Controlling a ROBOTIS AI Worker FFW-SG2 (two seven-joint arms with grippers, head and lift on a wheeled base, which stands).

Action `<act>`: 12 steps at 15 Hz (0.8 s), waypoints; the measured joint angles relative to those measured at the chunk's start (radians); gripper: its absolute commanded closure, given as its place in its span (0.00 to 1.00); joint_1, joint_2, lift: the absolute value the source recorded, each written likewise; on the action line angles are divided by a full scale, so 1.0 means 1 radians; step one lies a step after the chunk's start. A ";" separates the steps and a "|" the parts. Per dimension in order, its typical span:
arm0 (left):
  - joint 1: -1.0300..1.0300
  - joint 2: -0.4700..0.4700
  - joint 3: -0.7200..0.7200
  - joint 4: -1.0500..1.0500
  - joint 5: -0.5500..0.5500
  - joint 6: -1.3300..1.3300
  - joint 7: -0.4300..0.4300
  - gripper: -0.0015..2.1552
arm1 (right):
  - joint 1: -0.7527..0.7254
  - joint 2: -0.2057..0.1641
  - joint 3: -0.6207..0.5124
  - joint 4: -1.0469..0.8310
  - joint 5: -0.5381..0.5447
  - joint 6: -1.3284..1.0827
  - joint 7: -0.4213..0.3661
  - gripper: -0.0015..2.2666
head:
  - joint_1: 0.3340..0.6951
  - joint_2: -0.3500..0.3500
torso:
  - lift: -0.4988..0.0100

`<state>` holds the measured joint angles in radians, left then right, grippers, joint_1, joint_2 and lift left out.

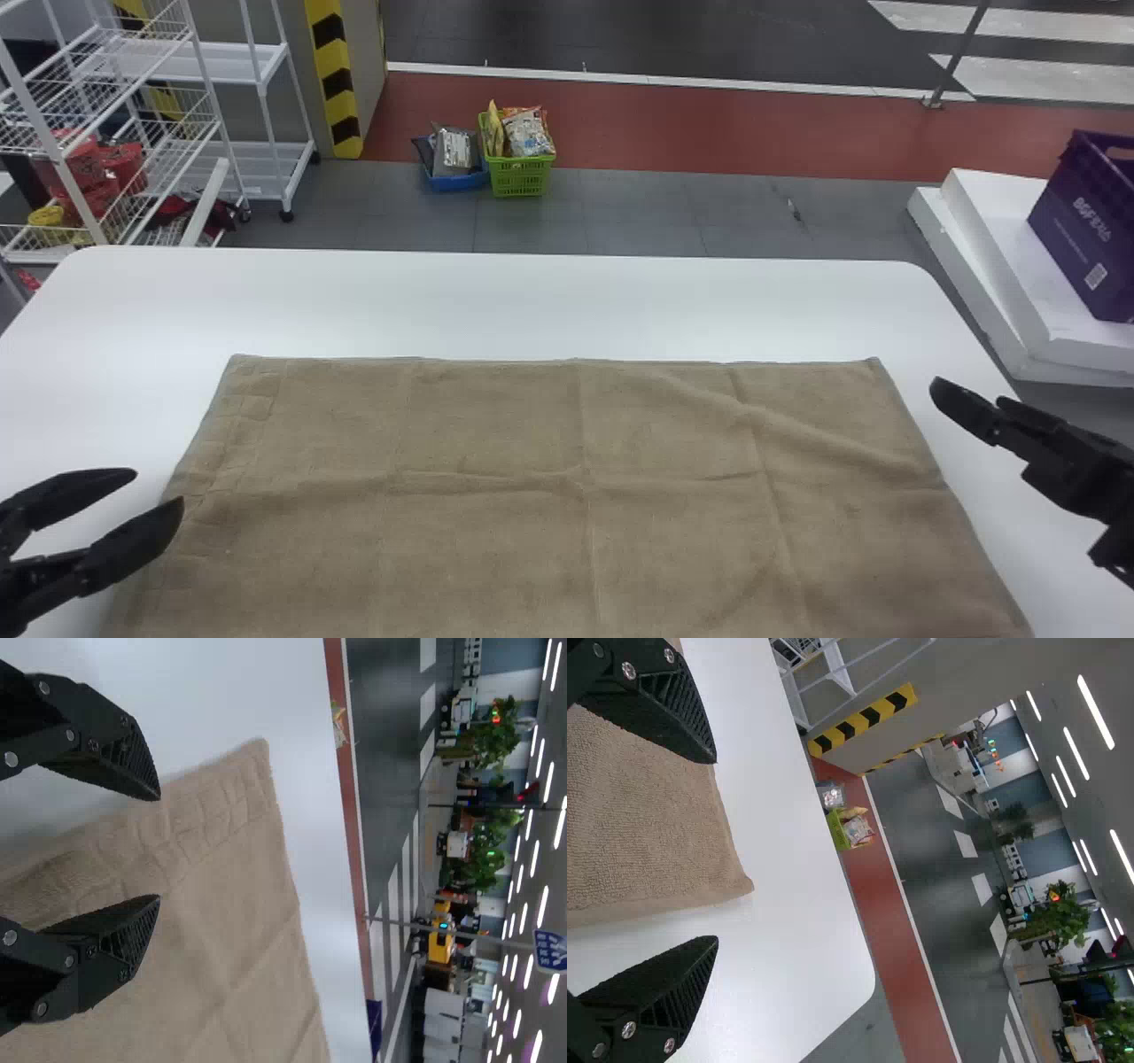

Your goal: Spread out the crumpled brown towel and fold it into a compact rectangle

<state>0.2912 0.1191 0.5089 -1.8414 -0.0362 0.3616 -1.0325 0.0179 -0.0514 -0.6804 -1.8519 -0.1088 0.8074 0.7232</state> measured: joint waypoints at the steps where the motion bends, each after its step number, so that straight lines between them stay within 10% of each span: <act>1: -0.008 -0.011 -0.003 -0.025 0.004 0.045 0.005 0.02 | -0.012 -0.020 0.003 0.010 0.000 0.030 0.003 0.04 | 1.00 0.32 | 0.73; 12: -0.302 -0.022 -0.167 0.133 0.019 0.280 0.309 0.04 | -0.259 -0.136 0.046 0.294 0.084 0.111 0.116 0.05 | 1.00 0.30 | 0.73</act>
<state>-0.0113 0.0972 0.3423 -1.7083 -0.0171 0.6418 -0.7231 -0.2410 -0.1877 -0.6342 -1.5579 -0.0247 0.9183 0.8395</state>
